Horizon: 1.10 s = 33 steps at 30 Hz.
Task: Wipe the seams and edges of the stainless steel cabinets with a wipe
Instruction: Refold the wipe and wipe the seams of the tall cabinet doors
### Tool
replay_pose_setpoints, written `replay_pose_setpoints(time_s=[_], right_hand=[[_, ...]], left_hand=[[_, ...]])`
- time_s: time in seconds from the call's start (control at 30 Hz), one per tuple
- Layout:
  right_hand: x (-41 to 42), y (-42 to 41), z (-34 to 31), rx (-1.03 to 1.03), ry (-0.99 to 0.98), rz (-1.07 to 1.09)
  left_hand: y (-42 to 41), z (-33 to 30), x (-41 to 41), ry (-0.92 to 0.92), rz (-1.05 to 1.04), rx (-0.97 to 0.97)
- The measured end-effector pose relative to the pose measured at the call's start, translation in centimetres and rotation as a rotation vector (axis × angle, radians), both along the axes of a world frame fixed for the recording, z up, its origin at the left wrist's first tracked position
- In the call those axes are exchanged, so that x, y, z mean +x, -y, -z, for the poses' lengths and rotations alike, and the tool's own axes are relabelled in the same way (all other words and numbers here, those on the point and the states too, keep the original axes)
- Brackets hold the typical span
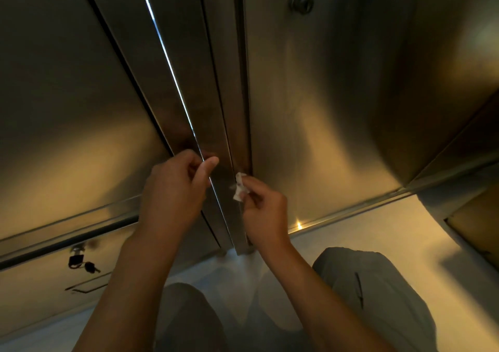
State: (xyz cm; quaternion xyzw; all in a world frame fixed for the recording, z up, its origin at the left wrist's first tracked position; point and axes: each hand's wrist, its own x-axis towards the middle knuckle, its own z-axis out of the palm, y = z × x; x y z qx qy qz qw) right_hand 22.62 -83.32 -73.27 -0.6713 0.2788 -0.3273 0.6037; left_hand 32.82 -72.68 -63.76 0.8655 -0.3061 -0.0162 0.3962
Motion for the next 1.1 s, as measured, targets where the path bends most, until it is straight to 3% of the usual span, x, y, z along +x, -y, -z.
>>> replay_pose_setpoints(time_s=[0.2,0.47,0.73,0.93,1.1], right_hand=[[0.5,0.9,-6.7,-0.204,0.179,0.017],[2.3,2.0,-16.4,-0.537,0.428,0.128],[3.8,2.1,-25.7,-0.639,0.539,0.219],[4.1,1.8,-25.2,-0.661,0.558,0.256],[3.6,1.4,-18.6,-0.65,0.463,0.256]], left_hand=[[0.3,-5.7,-0.3,0.111,-0.037,0.089],[0.6,-7.9,-0.6,-0.009,0.031,0.151],[1.1,-9.5,-0.5,-0.068,0.069,0.278],[1.1,-9.8,-0.5,-0.055,0.07,0.305],[0.9,-9.9,-0.7,-0.059,0.082,0.294]])
